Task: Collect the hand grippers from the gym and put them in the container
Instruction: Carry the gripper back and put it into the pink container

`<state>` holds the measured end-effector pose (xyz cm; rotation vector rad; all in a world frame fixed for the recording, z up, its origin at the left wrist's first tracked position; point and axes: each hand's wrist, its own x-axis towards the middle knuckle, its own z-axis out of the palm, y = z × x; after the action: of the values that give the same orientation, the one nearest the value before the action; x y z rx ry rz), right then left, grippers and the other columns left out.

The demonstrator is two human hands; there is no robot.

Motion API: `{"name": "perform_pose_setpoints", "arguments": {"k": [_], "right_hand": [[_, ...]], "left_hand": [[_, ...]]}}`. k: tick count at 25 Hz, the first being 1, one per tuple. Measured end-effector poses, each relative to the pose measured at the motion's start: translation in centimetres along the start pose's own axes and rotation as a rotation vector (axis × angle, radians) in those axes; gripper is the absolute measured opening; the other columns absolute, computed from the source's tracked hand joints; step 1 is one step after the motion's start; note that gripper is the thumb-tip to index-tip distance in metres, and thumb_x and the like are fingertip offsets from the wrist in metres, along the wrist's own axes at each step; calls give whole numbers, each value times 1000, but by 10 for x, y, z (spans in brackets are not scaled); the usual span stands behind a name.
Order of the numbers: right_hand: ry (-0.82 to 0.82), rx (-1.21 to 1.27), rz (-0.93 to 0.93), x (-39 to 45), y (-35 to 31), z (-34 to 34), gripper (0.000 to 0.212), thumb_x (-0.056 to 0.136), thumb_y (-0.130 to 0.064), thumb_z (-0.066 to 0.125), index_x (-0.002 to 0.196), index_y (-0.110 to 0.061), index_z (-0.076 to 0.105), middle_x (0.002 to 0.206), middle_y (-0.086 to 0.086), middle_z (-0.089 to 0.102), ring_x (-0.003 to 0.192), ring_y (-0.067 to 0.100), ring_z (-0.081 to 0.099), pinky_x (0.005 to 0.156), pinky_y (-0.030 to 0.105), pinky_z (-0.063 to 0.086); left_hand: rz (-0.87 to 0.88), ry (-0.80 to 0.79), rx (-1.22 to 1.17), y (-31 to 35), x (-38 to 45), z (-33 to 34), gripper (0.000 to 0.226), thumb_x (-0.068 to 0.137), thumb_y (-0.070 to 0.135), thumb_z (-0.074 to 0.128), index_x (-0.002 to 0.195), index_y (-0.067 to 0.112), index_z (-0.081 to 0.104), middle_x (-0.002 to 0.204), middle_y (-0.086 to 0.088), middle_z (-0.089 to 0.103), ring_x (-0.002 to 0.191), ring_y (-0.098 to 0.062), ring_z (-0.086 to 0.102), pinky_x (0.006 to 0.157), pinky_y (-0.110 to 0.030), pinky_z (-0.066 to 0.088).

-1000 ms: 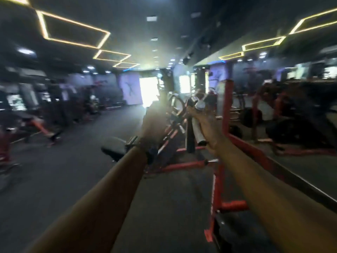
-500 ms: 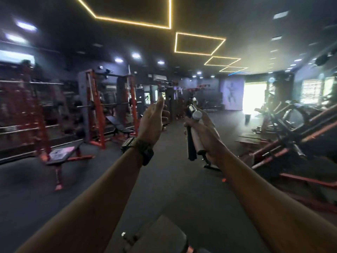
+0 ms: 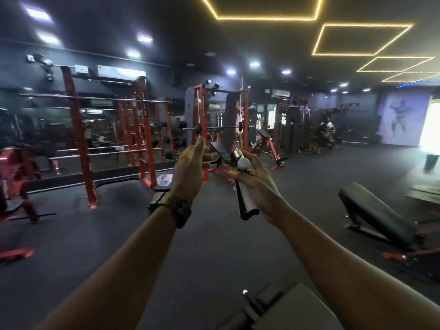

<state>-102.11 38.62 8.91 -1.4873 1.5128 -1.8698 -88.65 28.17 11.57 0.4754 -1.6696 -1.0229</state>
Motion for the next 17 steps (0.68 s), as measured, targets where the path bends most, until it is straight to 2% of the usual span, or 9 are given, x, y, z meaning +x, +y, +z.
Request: {"name": "perform_pose_setpoints", "arguments": {"k": [3, 5, 7, 10, 12, 14, 17], "right_hand": [[-19, 28, 26, 32, 23, 86, 53, 90, -14, 70, 137, -32, 53, 119, -3, 65, 99, 7, 65, 88, 28, 53], [-29, 39, 31, 50, 34, 129, 52, 90, -14, 69, 137, -29, 53, 117, -1, 64, 98, 13, 64, 92, 35, 52], [-46, 59, 45, 71, 49, 172, 52, 89, -12, 70, 136, -27, 53, 119, 0, 63, 100, 16, 63, 93, 36, 52], [-96, 53, 66, 107, 83, 226, 54, 88, -14, 71, 137, -26, 52, 123, 5, 62, 100, 17, 64, 94, 36, 53], [-110, 56, 75, 135, 111, 254, 55, 87, -18, 72, 137, -26, 52, 128, 8, 61, 105, 22, 64, 95, 38, 53], [-121, 58, 85, 166, 140, 275, 54, 90, -15, 70, 138, -27, 51, 127, 5, 62, 106, 21, 64, 92, 33, 54], [-133, 79, 103, 233, 193, 303, 54, 91, -11, 69, 139, -25, 50, 114, -10, 62, 97, 8, 64, 82, 18, 54]], "left_hand": [[-19, 13, 47, -35, 26, -79, 56, 87, 67, 31, 93, 21, 61, 101, -12, 68, 93, -23, 65, 79, -36, 50], [-55, 15, 59, -57, 38, -119, 59, 86, 68, 32, 96, 17, 62, 103, -14, 67, 94, -25, 64, 80, -37, 50], [-95, 13, 58, -83, 53, -157, 59, 88, 67, 33, 100, 16, 61, 104, -13, 66, 93, -24, 63, 77, -35, 49], [-125, 43, 63, -124, 84, -200, 47, 96, 61, 32, 97, 24, 61, 104, -9, 66, 91, -22, 62, 72, -30, 46], [-145, 80, 95, -152, 110, -221, 54, 97, 61, 31, 106, 17, 61, 107, -10, 67, 94, -24, 64, 73, -31, 45], [-153, 84, 121, -183, 137, -236, 60, 98, 60, 29, 115, 11, 59, 109, -11, 66, 97, -24, 64, 75, -32, 46], [-154, 79, 157, -241, 195, -249, 62, 99, 57, 27, 119, 7, 57, 109, -12, 65, 96, -22, 62, 74, -28, 45]]}}
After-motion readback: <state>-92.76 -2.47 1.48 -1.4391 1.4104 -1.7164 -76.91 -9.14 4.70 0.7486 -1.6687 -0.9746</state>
